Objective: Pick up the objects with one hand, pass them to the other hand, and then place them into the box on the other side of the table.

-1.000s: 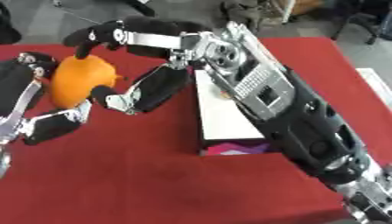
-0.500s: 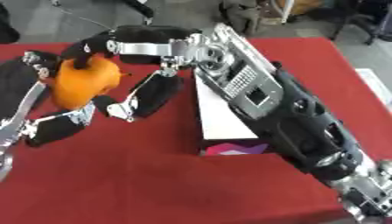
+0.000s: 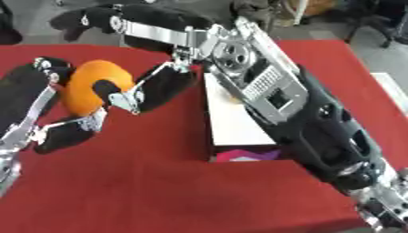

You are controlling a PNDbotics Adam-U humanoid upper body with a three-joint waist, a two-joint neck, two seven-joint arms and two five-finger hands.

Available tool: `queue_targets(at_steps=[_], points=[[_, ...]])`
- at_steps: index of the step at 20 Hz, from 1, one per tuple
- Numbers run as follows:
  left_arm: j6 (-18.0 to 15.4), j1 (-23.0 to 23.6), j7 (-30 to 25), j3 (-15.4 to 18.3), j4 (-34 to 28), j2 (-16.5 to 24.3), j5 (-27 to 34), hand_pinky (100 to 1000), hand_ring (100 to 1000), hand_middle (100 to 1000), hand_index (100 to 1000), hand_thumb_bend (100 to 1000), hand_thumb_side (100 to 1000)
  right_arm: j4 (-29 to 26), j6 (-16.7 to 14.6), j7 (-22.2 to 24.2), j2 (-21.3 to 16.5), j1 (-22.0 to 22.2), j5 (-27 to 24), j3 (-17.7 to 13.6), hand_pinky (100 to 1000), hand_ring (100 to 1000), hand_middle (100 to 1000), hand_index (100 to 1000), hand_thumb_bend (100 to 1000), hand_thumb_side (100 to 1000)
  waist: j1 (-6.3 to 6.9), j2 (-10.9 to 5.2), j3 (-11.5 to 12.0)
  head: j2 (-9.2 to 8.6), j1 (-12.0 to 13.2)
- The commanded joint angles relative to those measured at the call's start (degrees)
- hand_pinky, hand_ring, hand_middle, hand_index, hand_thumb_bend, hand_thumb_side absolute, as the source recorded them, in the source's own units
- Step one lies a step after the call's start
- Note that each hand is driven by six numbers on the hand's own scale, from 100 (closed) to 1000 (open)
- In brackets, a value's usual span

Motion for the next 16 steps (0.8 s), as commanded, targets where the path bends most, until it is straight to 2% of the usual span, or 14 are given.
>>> queue_targets(at_steps=[1,7,16], points=[[0.20,-1.22,0.11,0.09,-1.21,0.07,0.64,646,512,390,504,100,333,-0.74,0.44,-0.67,-1.43,-0.62,-0.07,-0.89,959,1000,876,997,100,189,0.26,-0.77,-0.04,-0.29,-0.02],[-0.61,-1.44,0.76,0.04,-2.15,0.26,-0.39,646,515,390,505,100,302,2.45,-0.53,3.13,-1.58,-0.44,2.38,0.08,961,1000,883,999,100,286,0.18,-0.79,0.13,-0.36,-0.11],[-1.86,-1.57,0.68,-0.33,-3.36,0.63,-2.44,650,521,394,508,100,271,8.20,-3.16,5.79,-1.45,-0.68,7.54,0.73,956,1000,885,1000,100,320,0.06,-0.78,0.40,-0.35,-0.35]])
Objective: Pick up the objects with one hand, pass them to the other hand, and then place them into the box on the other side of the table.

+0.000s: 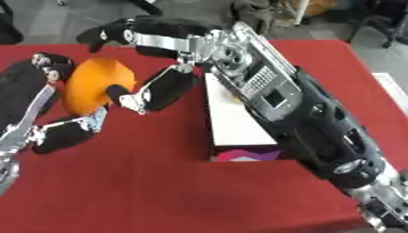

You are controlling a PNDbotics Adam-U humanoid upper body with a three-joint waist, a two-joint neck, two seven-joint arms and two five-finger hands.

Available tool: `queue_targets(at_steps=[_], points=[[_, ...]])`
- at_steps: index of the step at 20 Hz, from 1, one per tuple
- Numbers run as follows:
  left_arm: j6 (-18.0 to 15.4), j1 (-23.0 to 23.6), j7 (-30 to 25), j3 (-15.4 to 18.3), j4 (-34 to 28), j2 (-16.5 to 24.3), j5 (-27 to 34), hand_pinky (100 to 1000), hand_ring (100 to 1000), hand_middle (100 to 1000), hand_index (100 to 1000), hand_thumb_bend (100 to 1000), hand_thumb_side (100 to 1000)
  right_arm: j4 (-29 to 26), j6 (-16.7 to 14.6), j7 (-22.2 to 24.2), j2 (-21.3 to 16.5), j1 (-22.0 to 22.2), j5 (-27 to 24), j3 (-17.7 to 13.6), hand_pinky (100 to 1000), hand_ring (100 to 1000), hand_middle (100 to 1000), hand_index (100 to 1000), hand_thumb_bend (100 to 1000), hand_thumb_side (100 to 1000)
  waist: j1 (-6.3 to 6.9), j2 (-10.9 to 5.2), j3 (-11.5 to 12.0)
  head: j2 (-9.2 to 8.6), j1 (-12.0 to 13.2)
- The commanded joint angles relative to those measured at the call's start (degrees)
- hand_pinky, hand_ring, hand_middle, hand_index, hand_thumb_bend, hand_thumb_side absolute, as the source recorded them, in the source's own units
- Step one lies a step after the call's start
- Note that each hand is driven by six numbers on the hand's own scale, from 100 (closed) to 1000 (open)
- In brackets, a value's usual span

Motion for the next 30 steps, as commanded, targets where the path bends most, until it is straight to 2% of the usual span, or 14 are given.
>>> queue_targets(at_steps=[1,2,5,8,9,12,18,20,21,22,23,25,27,30], points=[[-0.68,-1.28,0.20,-0.03,-1.58,0.65,-0.99,652,522,395,508,100,265,2.23,-0.84,0.58,-1.09,-0.93,2.49,0.01,955,1000,878,1000,100,332,0.14,-0.80,0.09,-0.39,-0.19],[-0.88,-1.30,0.22,-0.10,-1.66,0.65,-1.23,651,522,394,508,100,269,3.18,-1.05,0.73,-0.91,-0.98,3.03,0.22,955,1000,865,997,100,320,0.12,-0.78,0.11,-0.42,-0.25],[-1.43,-1.27,0.81,-0.20,-1.83,0.58,-1.06,652,521,388,508,100,289,5.21,-1.34,0.07,-0.29,-1.09,2.43,0.51,948,1000,748,932,100,236,0.05,-0.68,0.16,-0.54,-0.37],[-2.62,-1.17,2.28,-0.30,-1.74,0.51,0.21,661,526,386,511,100,299,5.63,-0.38,-1.97,0.02,-1.06,-1.07,0.47,936,989,555,811,100,100,0.01,-0.62,0.17,-0.46,-0.37],[-3.13,-1.12,2.68,-0.33,-1.45,0.47,0.43,663,529,390,516,100,300,5.60,0.27,-2.95,0.07,-0.99,-2.99,0.40,926,952,476,753,100,100,0.00,-0.62,0.15,-0.43,-0.33],[-4.19,-1.06,3.24,-0.33,-0.09,0.15,0.95,667,530,393,520,100,315,5.22,2.39,-6.05,-0.02,-0.74,-9.52,0.21,909,891,358,635,100,100,0.01,-0.64,0.10,-0.43,-0.18],[-3.44,-1.11,4.41,0.06,3.05,-1.10,1.92,666,526,392,528,100,351,4.75,5.65,-6.78,-0.19,-0.20,-19.89,-0.11,888,853,251,428,100,153,0.04,-0.61,-0.03,-0.36,-0.20],[-2.94,-1.18,5.11,0.17,4.05,-1.53,2.27,669,531,412,564,100,329,4.64,7.24,-7.33,-0.25,-0.06,-22.25,-0.31,882,843,218,381,100,145,0.04,-0.59,-0.07,-0.28,-0.25],[-2.40,-1.13,5.60,0.31,4.48,-1.69,2.50,678,549,448,611,100,246,4.49,8.03,-7.73,-0.32,0.03,-23.13,-0.45,879,834,202,361,100,139,0.04,-0.59,-0.09,-0.25,-0.24],[-1.59,-1.02,6.12,0.44,4.88,-1.73,2.72,727,640,562,759,100,264,4.27,8.70,-8.21,-0.45,0.12,-23.83,-0.61,876,823,183,342,100,136,0.04,-0.60,-0.12,-0.21,-0.23],[-0.59,-0.87,6.34,0.51,5.35,-1.65,2.69,793,740,666,884,209,435,3.97,9.18,-8.74,-0.63,0.22,-24.35,-0.80,876,819,179,339,100,134,0.05,-0.61,-0.15,-0.19,-0.21],[2.44,-0.38,5.71,0.87,6.48,-1.44,2.48,853,812,746,941,380,620,3.34,9.77,-9.71,-1.11,0.46,-25.24,-1.39,875,817,174,335,100,131,0.08,-0.66,-0.19,-0.12,-0.19],[5.50,0.12,5.21,1.46,6.74,-0.96,3.05,856,827,747,960,466,711,2.97,9.73,-10.45,-1.73,0.69,-26.06,-2.33,874,814,174,336,100,127,0.13,-0.71,-0.25,-0.06,-0.20],[9.33,1.00,5.35,2.73,5.97,0.23,6.39,836,813,720,951,513,795,2.22,9.35,-11.57,-3.15,1.06,-27.48,-3.82,874,811,173,336,100,120,0.17,-0.78,-0.39,0.02,-0.18]])
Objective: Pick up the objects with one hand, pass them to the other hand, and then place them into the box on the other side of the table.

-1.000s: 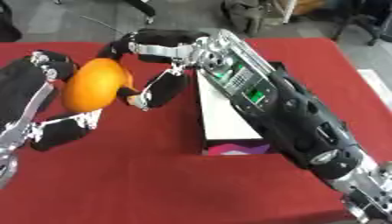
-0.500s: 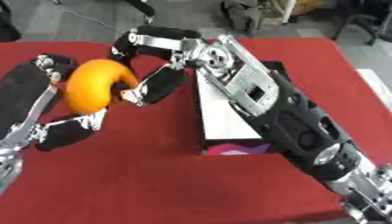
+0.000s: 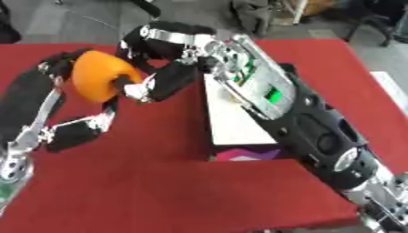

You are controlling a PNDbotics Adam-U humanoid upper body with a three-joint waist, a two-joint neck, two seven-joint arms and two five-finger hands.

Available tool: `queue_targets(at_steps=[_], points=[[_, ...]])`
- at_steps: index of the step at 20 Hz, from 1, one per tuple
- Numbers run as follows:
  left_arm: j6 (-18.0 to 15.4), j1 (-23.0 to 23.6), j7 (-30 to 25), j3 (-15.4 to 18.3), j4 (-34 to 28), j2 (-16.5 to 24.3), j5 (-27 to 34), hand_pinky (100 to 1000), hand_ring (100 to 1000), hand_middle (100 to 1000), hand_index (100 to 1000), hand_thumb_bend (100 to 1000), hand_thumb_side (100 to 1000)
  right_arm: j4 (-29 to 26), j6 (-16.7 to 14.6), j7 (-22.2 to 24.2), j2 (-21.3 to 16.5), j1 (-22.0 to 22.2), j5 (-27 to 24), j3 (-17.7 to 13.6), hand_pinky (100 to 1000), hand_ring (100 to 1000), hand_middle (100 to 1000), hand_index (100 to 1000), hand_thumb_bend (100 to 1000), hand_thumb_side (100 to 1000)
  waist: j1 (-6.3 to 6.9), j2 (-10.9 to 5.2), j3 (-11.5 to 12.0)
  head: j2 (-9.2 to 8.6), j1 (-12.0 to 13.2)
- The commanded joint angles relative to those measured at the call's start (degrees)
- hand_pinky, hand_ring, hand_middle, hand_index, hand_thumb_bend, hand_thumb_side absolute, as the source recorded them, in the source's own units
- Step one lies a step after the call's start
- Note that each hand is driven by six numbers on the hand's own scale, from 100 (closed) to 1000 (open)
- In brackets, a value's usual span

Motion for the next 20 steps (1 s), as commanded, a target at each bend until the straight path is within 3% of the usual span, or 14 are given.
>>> queue_targets(at_steps=[1,5,12,16,20], points=[[3.94,0.12,0.39,2.23,-1.25,2.55,3.81,834,812,719,949,527,801,-2.20,-0.29,-1.56,-3.10,-0.31,-2.11,-2.70,874,810,173,336,100,118,0.21,-1.03,-0.21,0.04,0.05],[7.18,1.99,2.34,5.02,-3.01,6.18,8.30,825,804,707,945,509,828,-3.97,-0.14,-4.21,-6.74,1.32,-5.68,-5.96,874,813,176,342,100,113,0.26,-1.03,-0.67,0.26,0.05],[10.61,7.03,8.96,10.87,-7.22,13.75,16.49,796,745,642,902,320,861,-5.79,0.07,-10.76,-15.86,9.98,-10.76,-13.99,875,816,186,359,100,117,0.38,-0.76,-1.34,-0.17,-1.20],[10.44,8.97,13.56,13.48,-9.31,16.05,20.04,783,715,618,881,243,834,-4.96,-0.76,-13.69,-19.47,15.59,-9.59,-17.18,873,817,200,379,100,134,0.50,-0.55,-1.52,-0.66,-2.71],[8.34,9.76,18.39,15.90,-11.26,16.39,22.99,787,708,616,866,180,798,-2.67,-1.83,-14.73,-21.18,20.03,-5.06,-18.56,869,829,274,466,100,132,0.66,-0.45,-1.55,-1.00,-3.86]])
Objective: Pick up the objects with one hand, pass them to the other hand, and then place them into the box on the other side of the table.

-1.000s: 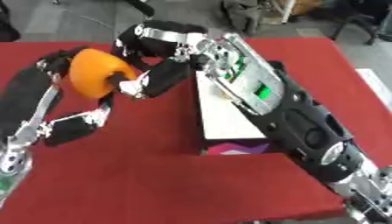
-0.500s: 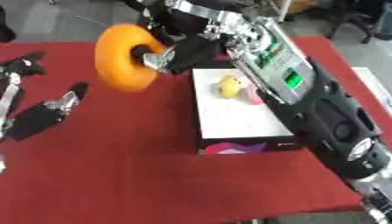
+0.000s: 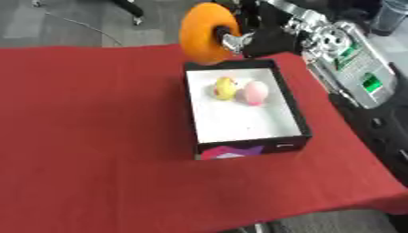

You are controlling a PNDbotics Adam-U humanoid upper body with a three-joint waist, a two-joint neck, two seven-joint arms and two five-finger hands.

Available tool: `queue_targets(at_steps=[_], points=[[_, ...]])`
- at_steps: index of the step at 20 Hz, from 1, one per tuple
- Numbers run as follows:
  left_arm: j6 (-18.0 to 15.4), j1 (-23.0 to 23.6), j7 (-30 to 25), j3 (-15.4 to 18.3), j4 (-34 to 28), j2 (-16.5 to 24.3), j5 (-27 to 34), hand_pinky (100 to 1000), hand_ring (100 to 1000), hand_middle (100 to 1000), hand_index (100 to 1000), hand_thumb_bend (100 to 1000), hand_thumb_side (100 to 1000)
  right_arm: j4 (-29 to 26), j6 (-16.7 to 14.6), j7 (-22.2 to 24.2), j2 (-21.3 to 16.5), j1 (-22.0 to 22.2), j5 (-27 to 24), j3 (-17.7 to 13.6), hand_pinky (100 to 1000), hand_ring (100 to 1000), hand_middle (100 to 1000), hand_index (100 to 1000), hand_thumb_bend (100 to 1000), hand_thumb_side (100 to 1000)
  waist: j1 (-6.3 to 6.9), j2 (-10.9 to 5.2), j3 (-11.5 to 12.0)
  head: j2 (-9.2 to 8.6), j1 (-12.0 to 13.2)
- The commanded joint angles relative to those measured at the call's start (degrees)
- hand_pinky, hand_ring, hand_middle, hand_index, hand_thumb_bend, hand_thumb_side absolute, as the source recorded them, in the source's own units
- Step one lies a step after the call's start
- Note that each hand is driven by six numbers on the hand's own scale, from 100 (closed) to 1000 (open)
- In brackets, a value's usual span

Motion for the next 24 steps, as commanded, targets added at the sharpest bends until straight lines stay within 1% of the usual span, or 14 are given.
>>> queue_targets(at_steps=[1,3,4,5,7,8,9,11,12,16,20,21,22,24], points=[[-1.71,-0.24,4.04,2.43,-2.30,1.75,2.27,788,709,618,865,183,796,1.42,-1.25,-0.97,-3.08,1.42,4.20,-2.06,872,845,319,512,100,122,0.31,-0.71,-0.04,-1.00,-0.84],[-2.56,-0.10,6.20,3.03,-2.40,1.75,3.21,790,710,618,863,185,792,2.89,-2.55,-0.34,-3.11,2.79,7.32,-2.19,888,903,438,645,100,100,0.42,-0.67,-0.03,-1.16,-1.10],[-2.82,-0.04,7.04,3.23,-2.33,1.72,3.56,791,711,619,863,186,793,3.50,-3.45,0.72,-3.11,3.30,8.67,-2.16,911,973,560,763,100,100,0.47,-0.65,-0.02,-1.26,-1.22],[-2.99,0.03,7.71,3.40,-2.23,1.68,3.84,791,712,620,863,187,792,3.95,-4.63,2.19,-3.13,3.69,10.14,-2.18,921,996,596,799,100,100,0.53,-0.63,-0.03,-1.33,-1.27],[-3.19,0.15,8.65,3.62,-2.01,1.61,4.25,792,714,619,863,188,789,4.84,-7.32,5.49,-3.19,4.30,13.32,-2.46,963,1000,738,904,100,129,0.62,-0.59,-0.05,-1.40,-1.32],[-3.26,0.22,8.96,3.70,-1.92,1.59,4.38,793,714,619,863,188,788,5.44,-8.57,6.85,-3.25,4.50,15.08,-2.70,973,1000,767,926,100,211,0.65,-0.59,-0.07,-1.39,-1.32],[-3.33,0.27,9.20,3.77,-1.87,1.55,4.47,793,714,619,862,186,786,6.13,-9.65,7.80,-3.33,4.67,16.84,-2.90,979,1000,788,937,100,238,0.66,-0.60,-0.09,-1.39,-1.31],[-3.46,0.30,9.60,3.89,-1.86,1.40,4.55,795,715,617,860,184,781,7.87,-11.27,8.88,-3.43,4.98,20.45,-2.98,985,1000,813,956,100,379,0.70,-0.64,-0.07,-1.44,-1.24],[-3.50,0.31,9.73,3.90,-1.87,1.32,4.52,795,715,617,860,184,781,8.81,-11.78,9.14,-3.37,5.06,21.91,-2.94,984,1000,813,958,100,350,0.72,-0.66,-0.05,-1.50,-1.22],[-3.43,0.50,10.11,3.95,-1.78,1.03,4.37,796,714,614,856,178,781,11.94,-12.85,8.74,-2.78,5.13,25.06,-2.68,985,1000,815,963,100,347,0.81,-0.67,0.04,-1.48,-1.28],[-3.44,0.76,10.85,4.32,-1.99,0.85,4.18,793,711,611,852,184,768,12.06,-12.80,6.74,-2.04,5.14,23.04,-3.70,984,1000,814,973,100,332,0.85,-0.63,0.01,-1.41,-1.22],[-3.55,0.76,11.22,4.55,-2.19,0.77,3.99,786,705,606,847,182,756,11.22,-12.32,5.49,-1.64,5.06,21.01,-4.59,985,1000,813,973,100,482,0.88,-0.63,-0.02,-1.43,-1.11],[-3.71,0.75,11.68,4.87,-2.43,0.66,3.76,778,700,602,844,180,749,9.71,-11.78,3.53,-1.14,5.00,17.85,-5.81,978,1000,802,972,100,464,0.92,-0.62,-0.07,-1.44,-0.94],[-4.31,0.71,13.32,6.07,-3.06,0.16,3.44,751,681,595,838,158,738,4.08,-12.29,-3.02,-0.01,5.26,8.53,-8.92,963,1000,783,964,100,513,0.99,-0.60,-0.23,-1.47,-0.37]])
